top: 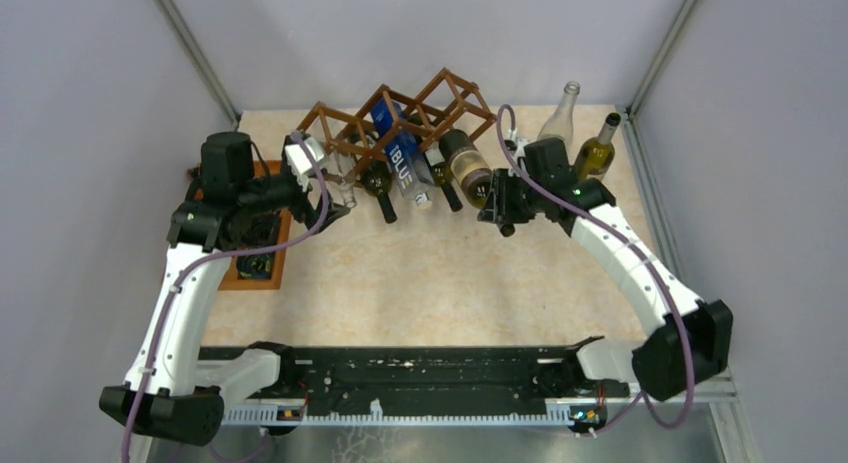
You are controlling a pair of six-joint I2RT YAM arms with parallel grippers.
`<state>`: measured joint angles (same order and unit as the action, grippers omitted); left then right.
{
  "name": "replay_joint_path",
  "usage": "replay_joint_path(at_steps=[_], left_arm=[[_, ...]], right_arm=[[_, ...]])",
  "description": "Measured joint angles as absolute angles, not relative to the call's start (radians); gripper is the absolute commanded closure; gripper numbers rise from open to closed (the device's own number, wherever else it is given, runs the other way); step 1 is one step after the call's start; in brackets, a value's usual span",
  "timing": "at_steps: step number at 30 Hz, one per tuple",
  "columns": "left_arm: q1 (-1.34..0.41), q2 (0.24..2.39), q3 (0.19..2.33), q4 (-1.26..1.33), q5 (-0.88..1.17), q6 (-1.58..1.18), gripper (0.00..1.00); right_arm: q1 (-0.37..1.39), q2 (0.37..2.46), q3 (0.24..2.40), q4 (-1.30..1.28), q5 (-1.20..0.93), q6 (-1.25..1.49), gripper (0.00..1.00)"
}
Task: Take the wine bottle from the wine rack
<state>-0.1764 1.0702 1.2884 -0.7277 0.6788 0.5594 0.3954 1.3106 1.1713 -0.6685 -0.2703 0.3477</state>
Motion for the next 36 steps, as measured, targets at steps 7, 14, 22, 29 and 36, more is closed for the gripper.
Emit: replay_joint_path(at_steps=[7, 14, 22, 29, 36], left_arm=[[-0.176, 1.066, 1.281, -0.750, 0.705, 0.706, 0.01], [-0.215, 1.087, 1.282, -0.764, 0.718, 0.894, 0.01], [-0.404, 1.048, 1.216, -0.730, 0.643, 1.242, 0.01], [-0.506, 0.921, 1.024, -0.654, 0.551, 1.498, 0.01], [-0.515, 0.885, 0.954, -0.602, 0.486, 1.558, 0.01]], right_arm=[[0.403, 1.143, 1.172, -0.743, -0.326, 0.371, 1.00], [0.414, 1.086, 1.172, -0.840, -0.389, 0.395, 1.00], [0.638, 1.121, 1.244, -0.852, -0.385, 0.467, 1.00], [0.846, 1.223, 1.313, -0.793, -0.376, 0.510, 1.00], [0.941, 1.286, 1.315, -0.772, -0.333, 0.533, 1.00]])
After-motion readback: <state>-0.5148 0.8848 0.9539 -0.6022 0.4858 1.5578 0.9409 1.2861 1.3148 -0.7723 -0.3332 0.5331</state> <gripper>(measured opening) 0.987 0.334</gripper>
